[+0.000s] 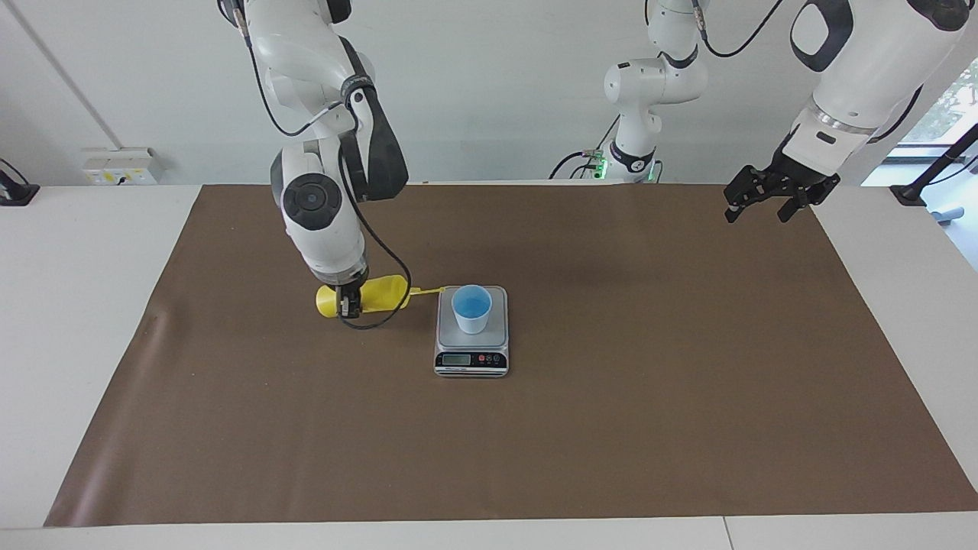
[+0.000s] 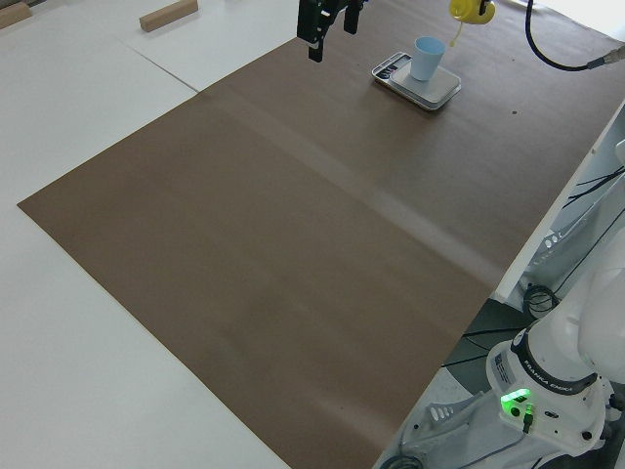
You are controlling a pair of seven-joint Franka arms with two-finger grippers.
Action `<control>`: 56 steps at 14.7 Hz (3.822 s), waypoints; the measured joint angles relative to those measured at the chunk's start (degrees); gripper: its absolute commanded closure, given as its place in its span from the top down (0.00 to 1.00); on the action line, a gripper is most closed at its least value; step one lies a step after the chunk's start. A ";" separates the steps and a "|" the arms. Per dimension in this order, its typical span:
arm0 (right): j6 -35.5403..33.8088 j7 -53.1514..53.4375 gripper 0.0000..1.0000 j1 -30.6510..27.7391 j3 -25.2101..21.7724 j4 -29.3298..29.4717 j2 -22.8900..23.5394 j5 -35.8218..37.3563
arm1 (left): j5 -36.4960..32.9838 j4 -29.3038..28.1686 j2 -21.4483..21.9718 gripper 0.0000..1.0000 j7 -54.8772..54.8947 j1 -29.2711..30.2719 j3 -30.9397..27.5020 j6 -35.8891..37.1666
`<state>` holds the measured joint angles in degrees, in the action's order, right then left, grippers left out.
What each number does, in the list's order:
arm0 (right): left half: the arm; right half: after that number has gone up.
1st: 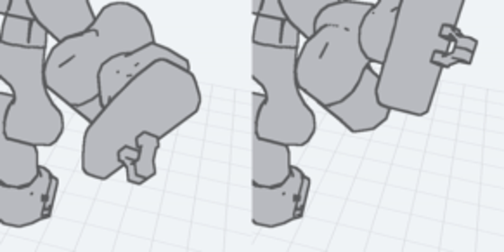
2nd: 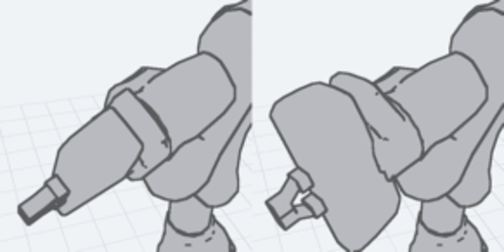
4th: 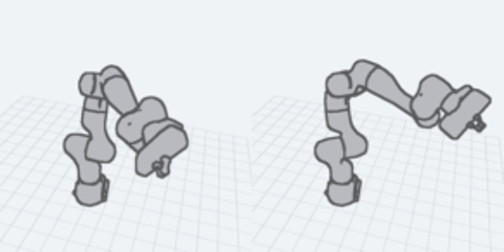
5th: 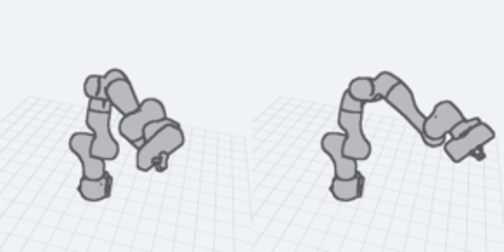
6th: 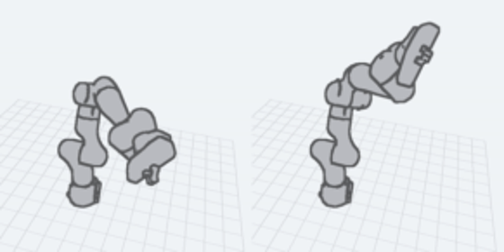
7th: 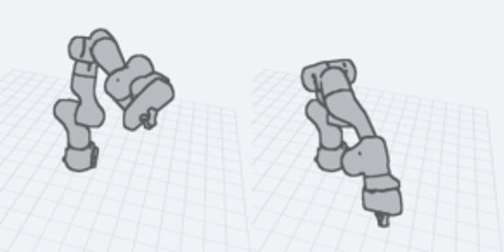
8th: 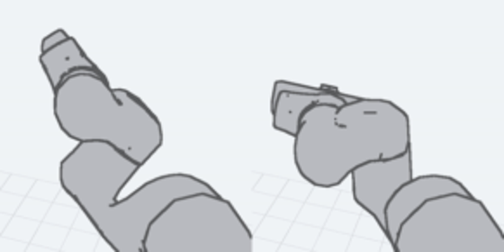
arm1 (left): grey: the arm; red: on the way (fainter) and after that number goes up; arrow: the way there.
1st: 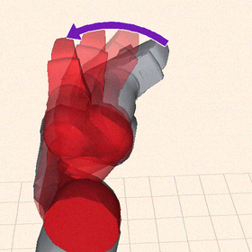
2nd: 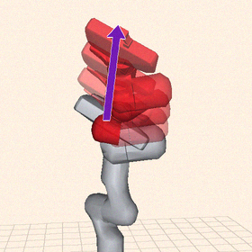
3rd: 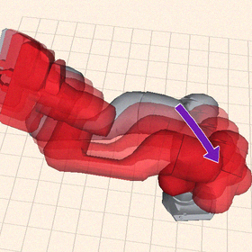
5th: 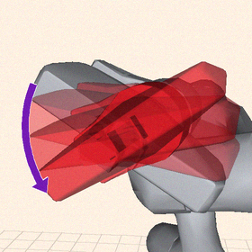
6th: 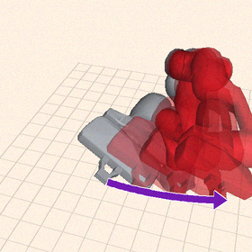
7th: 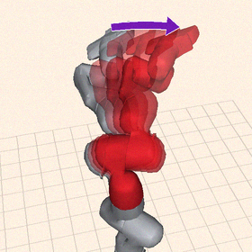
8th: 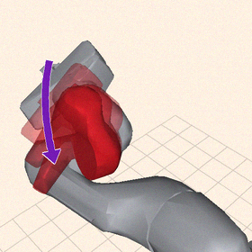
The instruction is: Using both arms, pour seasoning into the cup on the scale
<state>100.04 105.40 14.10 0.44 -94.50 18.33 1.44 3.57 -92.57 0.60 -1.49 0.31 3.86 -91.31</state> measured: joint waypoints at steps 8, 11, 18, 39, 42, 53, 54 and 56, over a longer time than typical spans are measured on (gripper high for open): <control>-0.45 2.05 0.00 3.93 0.07 -0.47 0.01 0.01 | 0.00 0.00 0.00 1.00 0.00 0.00 0.00 0.00; -0.82 3.24 0.00 5.25 0.07 -0.39 0.48 0.94 | 0.00 0.00 0.00 1.00 0.00 0.00 0.00 0.00; -5.53 5.98 0.00 7.16 0.07 6.76 5.80 4.25 | 0.00 0.00 0.00 1.00 0.00 0.00 0.00 0.00; -21.07 7.30 0.00 11.07 -0.25 22.63 14.96 13.08 | 0.00 0.00 0.00 1.00 0.00 0.01 0.00 0.00; -21.72 7.30 0.00 11.41 -0.18 23.20 15.36 13.83 | 0.00 0.00 0.00 1.00 0.00 0.01 0.00 0.00; -26.83 7.30 0.00 11.81 2.20 26.19 17.28 19.92 | 0.00 0.00 0.00 1.00 0.00 0.01 0.00 0.00; -26.94 7.30 0.00 11.81 2.38 27.17 17.60 19.92 | 0.00 0.00 0.00 1.00 0.00 0.01 -0.01 0.00; -27.31 7.30 0.00 11.82 2.82 28.65 18.15 19.92 | 0.00 0.00 0.00 1.00 0.00 0.01 -0.01 0.00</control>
<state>72.73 112.71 25.92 3.26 -65.85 36.48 21.35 3.57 -92.57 0.61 -1.49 0.32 3.85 -91.31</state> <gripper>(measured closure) 0.537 0.000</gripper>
